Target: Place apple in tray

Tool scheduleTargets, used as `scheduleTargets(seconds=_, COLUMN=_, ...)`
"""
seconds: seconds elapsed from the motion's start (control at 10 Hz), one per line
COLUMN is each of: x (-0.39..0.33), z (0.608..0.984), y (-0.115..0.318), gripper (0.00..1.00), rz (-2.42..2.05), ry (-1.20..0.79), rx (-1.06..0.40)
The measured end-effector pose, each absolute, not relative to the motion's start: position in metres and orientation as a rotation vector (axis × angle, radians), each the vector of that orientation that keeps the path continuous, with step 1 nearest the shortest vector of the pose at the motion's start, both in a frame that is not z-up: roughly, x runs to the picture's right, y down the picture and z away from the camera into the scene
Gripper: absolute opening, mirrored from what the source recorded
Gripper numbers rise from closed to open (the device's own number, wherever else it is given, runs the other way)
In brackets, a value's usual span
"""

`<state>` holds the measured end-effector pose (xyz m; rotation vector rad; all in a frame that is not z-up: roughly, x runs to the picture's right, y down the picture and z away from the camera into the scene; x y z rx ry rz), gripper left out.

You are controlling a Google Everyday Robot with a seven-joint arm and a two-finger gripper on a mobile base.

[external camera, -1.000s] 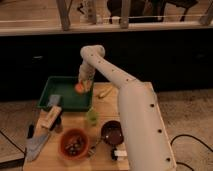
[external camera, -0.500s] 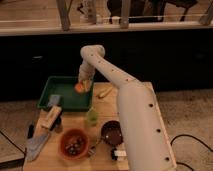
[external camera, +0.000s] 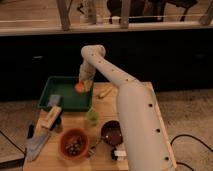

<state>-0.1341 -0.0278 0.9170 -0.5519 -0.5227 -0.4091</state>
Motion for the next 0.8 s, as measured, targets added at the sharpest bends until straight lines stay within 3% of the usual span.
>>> scheduleTargets(seconds=0.8, x=-0.1323, z=0.9195, y=-0.0293, gripper=0.01, rz=-0.394, ry=-0.517, rx=-0.555)
